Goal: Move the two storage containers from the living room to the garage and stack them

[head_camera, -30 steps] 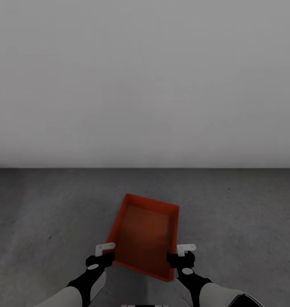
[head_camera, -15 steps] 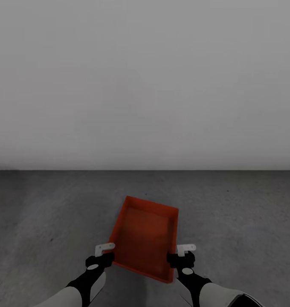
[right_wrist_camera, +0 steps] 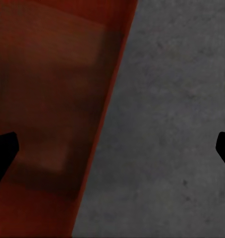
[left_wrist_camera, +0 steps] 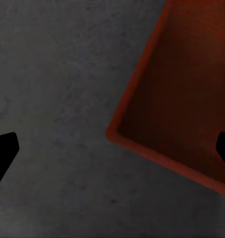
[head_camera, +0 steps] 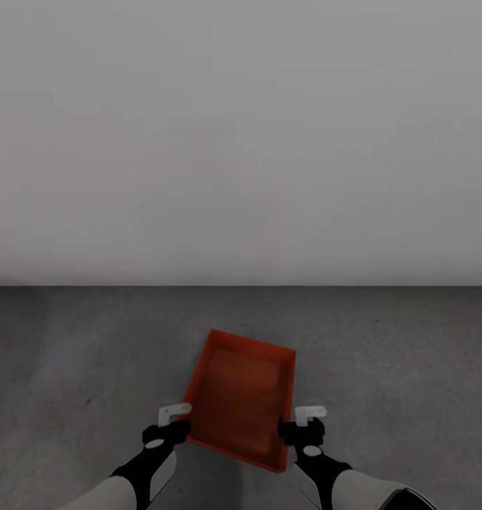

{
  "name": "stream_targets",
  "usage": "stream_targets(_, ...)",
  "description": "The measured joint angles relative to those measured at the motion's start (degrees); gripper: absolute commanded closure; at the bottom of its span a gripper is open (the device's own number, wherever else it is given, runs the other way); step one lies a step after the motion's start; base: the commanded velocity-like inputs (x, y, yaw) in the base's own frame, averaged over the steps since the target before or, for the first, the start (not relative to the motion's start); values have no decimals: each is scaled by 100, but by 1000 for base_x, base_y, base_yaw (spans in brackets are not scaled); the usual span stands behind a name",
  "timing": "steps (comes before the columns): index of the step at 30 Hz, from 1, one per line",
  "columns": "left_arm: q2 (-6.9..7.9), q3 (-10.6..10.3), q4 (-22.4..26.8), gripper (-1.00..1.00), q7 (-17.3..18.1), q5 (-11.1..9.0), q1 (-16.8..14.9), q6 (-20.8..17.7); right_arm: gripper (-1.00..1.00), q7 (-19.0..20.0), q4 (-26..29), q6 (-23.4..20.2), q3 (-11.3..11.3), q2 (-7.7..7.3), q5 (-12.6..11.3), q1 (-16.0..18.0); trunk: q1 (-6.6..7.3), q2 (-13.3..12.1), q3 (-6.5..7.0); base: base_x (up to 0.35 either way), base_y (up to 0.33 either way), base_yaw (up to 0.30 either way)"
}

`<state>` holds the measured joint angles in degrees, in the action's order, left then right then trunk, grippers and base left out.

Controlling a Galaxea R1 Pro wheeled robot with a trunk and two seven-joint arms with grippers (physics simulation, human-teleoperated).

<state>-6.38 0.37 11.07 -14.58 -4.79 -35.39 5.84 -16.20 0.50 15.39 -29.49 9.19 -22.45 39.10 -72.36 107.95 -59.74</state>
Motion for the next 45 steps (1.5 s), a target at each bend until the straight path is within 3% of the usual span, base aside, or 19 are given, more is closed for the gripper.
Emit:
stream_targets(16,14,-5,-19,-100,-1,2,0,12,-100,0,-2,0,0,-5,-13,5,351,-642,287,0,0,0)
stream_targets(26,20,4,2,-100,-3,6,0,-6,-100,0,-2,0,0,0,-173,3,571,-1043,467,0,0,0)
stream_targets(45,72,-2,-356,-100,-14,-3,0,44,-100,0,-11,61,0,1,-179,3,989,-1805,808,0,0,0)
